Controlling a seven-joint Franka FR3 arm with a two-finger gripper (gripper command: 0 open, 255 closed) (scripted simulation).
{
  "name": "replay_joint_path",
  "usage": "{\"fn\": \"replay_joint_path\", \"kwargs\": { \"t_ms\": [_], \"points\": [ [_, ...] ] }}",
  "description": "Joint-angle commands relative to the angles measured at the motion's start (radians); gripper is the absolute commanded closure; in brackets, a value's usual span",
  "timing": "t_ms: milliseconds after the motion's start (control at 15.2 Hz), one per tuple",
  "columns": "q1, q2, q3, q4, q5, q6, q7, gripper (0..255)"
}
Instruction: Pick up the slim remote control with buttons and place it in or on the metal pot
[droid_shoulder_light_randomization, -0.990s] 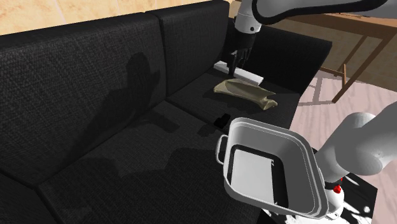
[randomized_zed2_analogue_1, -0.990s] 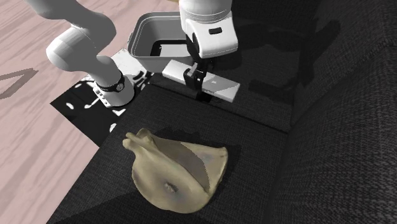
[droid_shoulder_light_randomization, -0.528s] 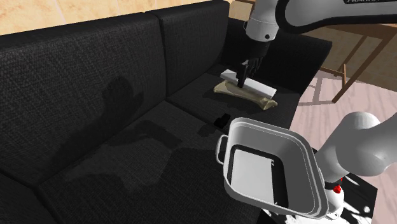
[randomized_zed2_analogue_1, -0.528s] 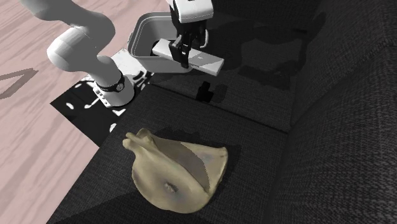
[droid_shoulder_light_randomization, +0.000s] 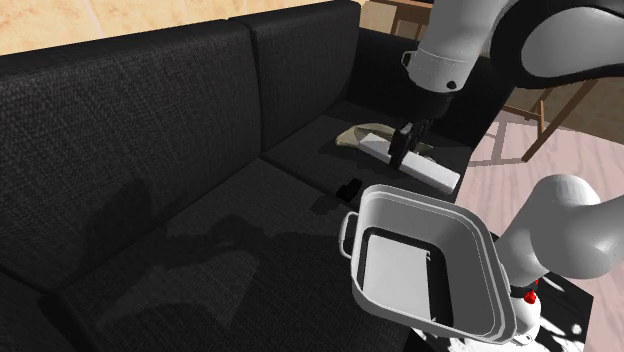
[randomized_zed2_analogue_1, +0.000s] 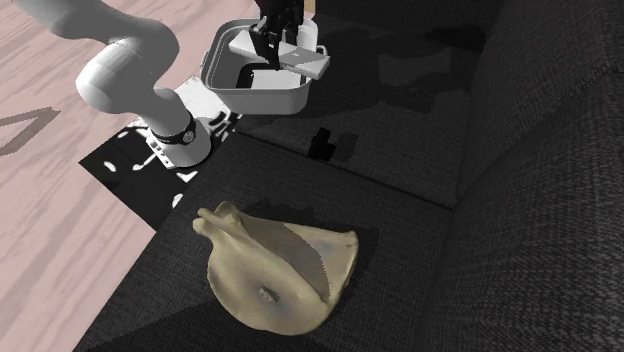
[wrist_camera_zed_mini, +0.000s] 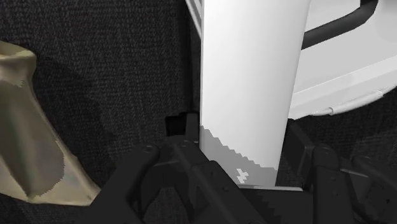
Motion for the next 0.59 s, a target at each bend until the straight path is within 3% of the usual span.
{"fn": "replay_joint_path", "kwargs": {
  "t_ms": [0,528],
  "points": [
    [0.023,-0.054,0.029,-0.028,0.027,-0.023,0.04,255],
    [0.12,-0.198,0.163,-0.074,0.149,-0.1,0.209,255]
  ]
}}
